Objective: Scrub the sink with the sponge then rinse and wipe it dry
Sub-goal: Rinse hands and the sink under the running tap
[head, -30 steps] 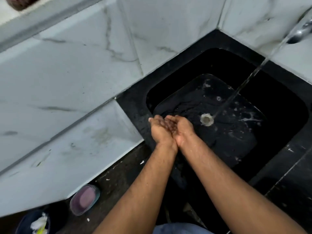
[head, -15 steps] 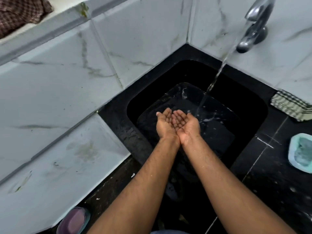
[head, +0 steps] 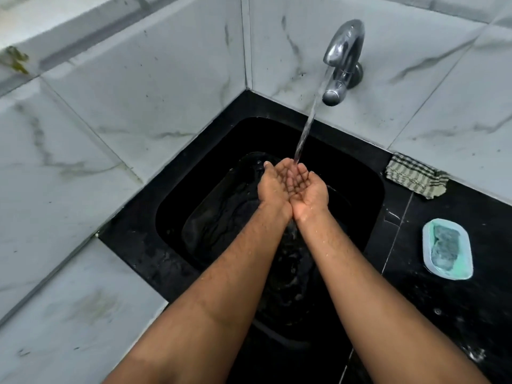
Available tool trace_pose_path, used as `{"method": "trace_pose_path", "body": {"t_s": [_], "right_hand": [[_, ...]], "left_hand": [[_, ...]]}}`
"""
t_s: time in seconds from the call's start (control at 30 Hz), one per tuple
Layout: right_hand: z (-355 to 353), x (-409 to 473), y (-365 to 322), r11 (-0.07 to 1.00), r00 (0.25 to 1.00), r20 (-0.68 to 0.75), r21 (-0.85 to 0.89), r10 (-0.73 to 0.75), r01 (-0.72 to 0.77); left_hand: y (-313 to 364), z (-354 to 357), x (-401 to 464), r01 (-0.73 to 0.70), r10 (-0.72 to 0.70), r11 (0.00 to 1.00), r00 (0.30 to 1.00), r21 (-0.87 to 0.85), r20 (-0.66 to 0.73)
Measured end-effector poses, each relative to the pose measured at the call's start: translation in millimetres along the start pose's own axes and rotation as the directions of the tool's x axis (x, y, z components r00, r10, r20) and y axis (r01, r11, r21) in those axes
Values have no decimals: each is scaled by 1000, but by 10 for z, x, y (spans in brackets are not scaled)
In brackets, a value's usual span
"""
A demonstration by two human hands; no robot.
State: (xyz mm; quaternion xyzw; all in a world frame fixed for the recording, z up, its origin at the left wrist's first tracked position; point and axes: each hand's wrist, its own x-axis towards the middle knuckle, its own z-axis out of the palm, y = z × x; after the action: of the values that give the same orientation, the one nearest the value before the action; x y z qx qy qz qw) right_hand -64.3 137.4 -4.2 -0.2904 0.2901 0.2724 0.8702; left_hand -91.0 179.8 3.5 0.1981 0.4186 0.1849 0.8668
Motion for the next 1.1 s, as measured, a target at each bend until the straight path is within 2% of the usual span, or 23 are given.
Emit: {"method": "trace_pose_path", "body": {"t_s": [0.2,0.27,0.37,0.43,0.53,0.7,0.77,0.87,1.1], "right_hand": [[137,270,82,983,998,-8,170,70,-67],[125,351,140,978,994,6,180,106,-105],[168,405,129,977,990,95,175,109,-124],[189,379,100,979,985,151,173,84,-110],[148,354,79,984,989,140,168,37,-61],[147,287,72,959,985,151,256,82,-119],[149,245,72,981,983,165,162,81,-108],[132,163,84,999,991,127,-25,34,-31],[-124,-369,118,984,987,158,-178,15,14]], "left_hand": [[89,119,183,35,-36,999,998,-21,-55],[94,108,242,38,-39,999,996,-19,-75],[87,138,299,1,3,999,993,39,-119],[51,163,304,-6,9,999,995,33,-95],[6,178,260,22,-23,999,999,-25,-41],[-7,121,254,36,-36,999,999,8,4],[34,92,216,-12,12,996,1000,86,-5],[87,89,74,-53,54,997,999,59,-1],[-48,-207,-356,-131,132,991,991,38,-16]]}}
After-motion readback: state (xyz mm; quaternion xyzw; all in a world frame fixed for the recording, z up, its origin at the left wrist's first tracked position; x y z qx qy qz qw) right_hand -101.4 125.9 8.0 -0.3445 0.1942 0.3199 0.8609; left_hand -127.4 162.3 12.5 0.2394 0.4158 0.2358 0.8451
